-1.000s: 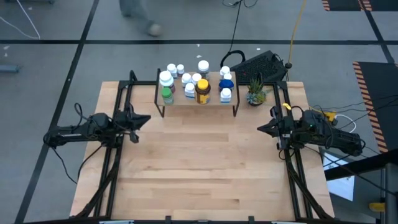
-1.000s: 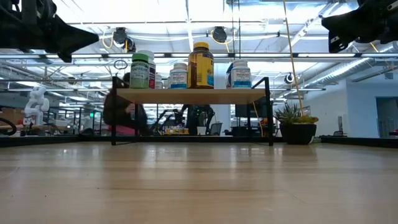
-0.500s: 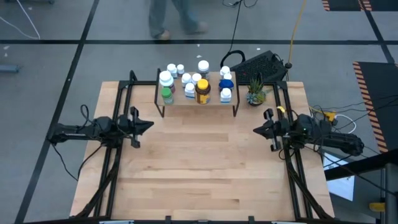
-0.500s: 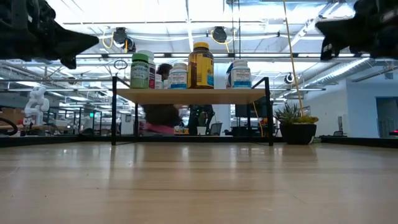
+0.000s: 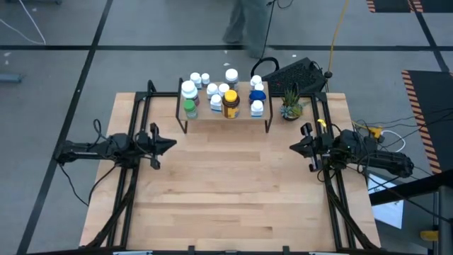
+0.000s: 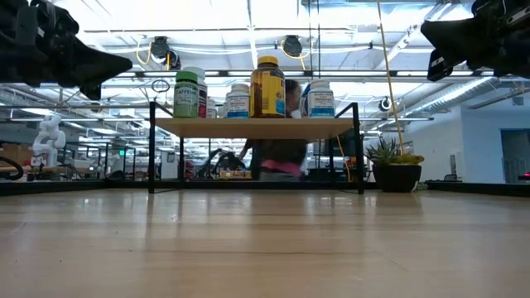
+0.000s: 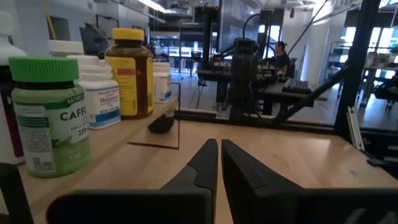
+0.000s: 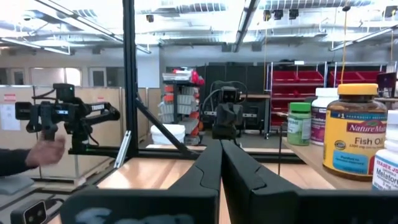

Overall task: Pick and place medicine bottles onto shelf by color
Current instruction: Return to Home Position

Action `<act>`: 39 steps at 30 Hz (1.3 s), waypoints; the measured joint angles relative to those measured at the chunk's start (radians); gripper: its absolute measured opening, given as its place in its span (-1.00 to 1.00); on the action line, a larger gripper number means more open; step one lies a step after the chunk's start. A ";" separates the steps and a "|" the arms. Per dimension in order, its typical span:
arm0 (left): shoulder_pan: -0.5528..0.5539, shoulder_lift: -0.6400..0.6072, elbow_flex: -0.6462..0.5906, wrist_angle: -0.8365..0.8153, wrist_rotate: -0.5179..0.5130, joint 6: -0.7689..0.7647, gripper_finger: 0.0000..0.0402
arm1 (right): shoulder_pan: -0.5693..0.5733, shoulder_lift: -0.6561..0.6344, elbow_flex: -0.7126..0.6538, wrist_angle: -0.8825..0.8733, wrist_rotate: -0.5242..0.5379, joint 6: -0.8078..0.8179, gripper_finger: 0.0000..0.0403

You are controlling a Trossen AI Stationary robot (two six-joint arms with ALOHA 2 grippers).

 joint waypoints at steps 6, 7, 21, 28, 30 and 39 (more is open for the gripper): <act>0.000 0.000 0.000 -0.012 0.000 0.000 -0.92 | 0.000 0.000 -0.002 0.000 0.000 0.000 -1.00; 0.000 0.000 0.000 -0.012 0.000 0.000 -0.93 | 0.000 0.000 -0.002 0.000 0.000 0.000 -1.00; 0.000 0.000 0.000 -0.011 0.000 0.000 -0.86 | 0.000 0.000 -0.003 0.000 0.000 0.000 -1.00; 0.000 0.000 0.000 -0.011 0.000 0.000 -0.85 | 0.000 0.000 -0.003 0.000 0.000 -0.007 -1.00; 0.000 0.000 0.000 -0.011 0.000 0.000 -0.84 | 0.000 0.000 -0.003 0.000 0.000 -0.007 -1.00; 0.000 0.000 0.000 -0.011 0.000 0.000 -0.85 | 0.000 0.000 -0.003 0.000 0.000 -0.007 -1.00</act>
